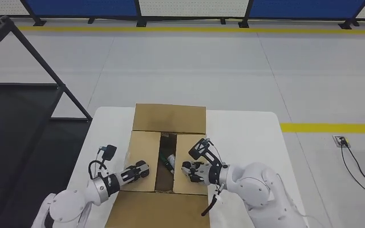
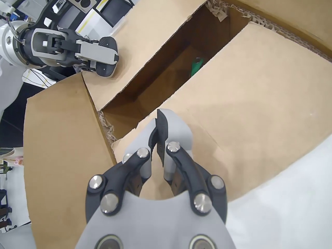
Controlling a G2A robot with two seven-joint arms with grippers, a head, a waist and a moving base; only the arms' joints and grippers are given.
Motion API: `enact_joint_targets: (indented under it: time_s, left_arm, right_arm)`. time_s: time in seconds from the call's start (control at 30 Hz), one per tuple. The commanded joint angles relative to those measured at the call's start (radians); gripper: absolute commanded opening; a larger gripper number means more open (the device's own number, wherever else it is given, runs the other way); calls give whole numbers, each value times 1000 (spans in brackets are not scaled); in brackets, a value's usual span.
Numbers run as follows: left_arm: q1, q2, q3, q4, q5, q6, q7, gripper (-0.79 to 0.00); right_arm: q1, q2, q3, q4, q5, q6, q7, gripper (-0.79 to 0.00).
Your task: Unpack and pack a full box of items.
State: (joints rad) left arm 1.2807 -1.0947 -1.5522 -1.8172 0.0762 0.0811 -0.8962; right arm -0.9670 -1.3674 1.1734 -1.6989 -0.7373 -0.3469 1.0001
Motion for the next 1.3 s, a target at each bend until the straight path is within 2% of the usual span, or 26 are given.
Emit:
enact_joint_targets:
  time_s: [0.0, 0.27, 0.53, 0.57, 0.6, 0.63, 0.67, 0.87, 1.17, 1.27]
  left_arm:
    - [-2, 1, 4, 3, 3, 5, 4, -785]
    - [10, 5, -24, -25, -44, -19, 51, -785]
    - [62, 8, -155, -133, -241, -66, 111, -785]
    - [70, 8, -177, -144, -276, -77, 112, -785]
    - [79, 9, -202, -154, -315, -87, 107, -646]
    - [88, 9, -229, -162, -354, -95, 101, -409]
    - [99, 10, -257, -169, -389, -103, 95, 0]
    - [185, 18, -425, -204, -476, -157, 42, 0]
    - [185, 18, -425, -204, -476, -157, 42, 0]
    - [186, 18, -414, -208, -483, -152, 44, 0]
  right_arm:
    - [-1, 2, -3, -3, -2, 2, 0, -785]
    - [-19, 12, 7, -50, 12, 5, -49, -785]
    - [-55, 30, 99, -115, 61, 36, -89, -785]
    - [-53, 32, 112, -112, 61, 43, -89, -674]
    - [-51, 34, 123, -104, 80, 45, -93, -400]
    - [-46, 36, 140, -94, 83, 52, -102, 0]
    - [-45, 38, 155, -86, 58, 71, -124, 0]
    - [-55, 40, 157, -81, 72, 63, -138, 0]
    - [-55, 40, 157, -81, 72, 63, -138, 0]
    - [-40, 36, 161, -8, 138, 56, -218, 0]
